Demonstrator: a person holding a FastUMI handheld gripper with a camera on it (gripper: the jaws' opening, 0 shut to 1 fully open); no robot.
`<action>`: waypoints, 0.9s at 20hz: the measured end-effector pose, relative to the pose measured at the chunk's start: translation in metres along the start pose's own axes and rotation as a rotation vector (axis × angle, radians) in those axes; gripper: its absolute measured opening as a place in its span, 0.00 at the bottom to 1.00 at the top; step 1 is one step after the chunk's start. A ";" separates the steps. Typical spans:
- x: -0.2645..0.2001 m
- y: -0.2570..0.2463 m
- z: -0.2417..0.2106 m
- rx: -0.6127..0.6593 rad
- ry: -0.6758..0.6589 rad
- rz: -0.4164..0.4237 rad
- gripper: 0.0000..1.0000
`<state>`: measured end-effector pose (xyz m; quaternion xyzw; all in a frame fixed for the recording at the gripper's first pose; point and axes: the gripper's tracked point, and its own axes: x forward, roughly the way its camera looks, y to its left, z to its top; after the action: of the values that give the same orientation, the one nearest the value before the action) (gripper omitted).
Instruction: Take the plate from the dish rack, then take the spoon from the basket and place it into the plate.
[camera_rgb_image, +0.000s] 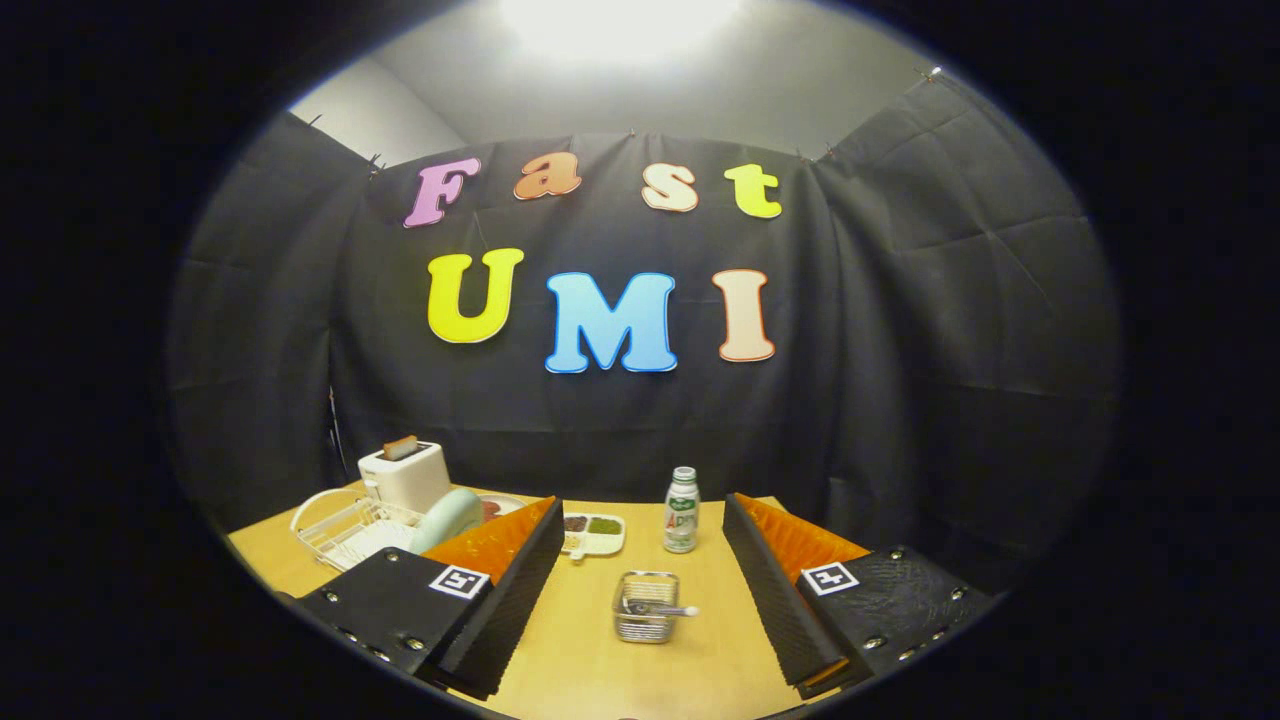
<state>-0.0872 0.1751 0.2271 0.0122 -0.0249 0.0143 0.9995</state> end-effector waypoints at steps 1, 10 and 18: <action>0.009 0.021 0.002 0.024 0.007 0.011 0.98; 0.095 0.144 -0.052 0.110 0.215 0.054 0.98; 0.159 0.194 -0.127 0.163 0.452 0.074 0.98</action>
<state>0.0716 0.3763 0.1132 0.0883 0.2003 0.0555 0.9742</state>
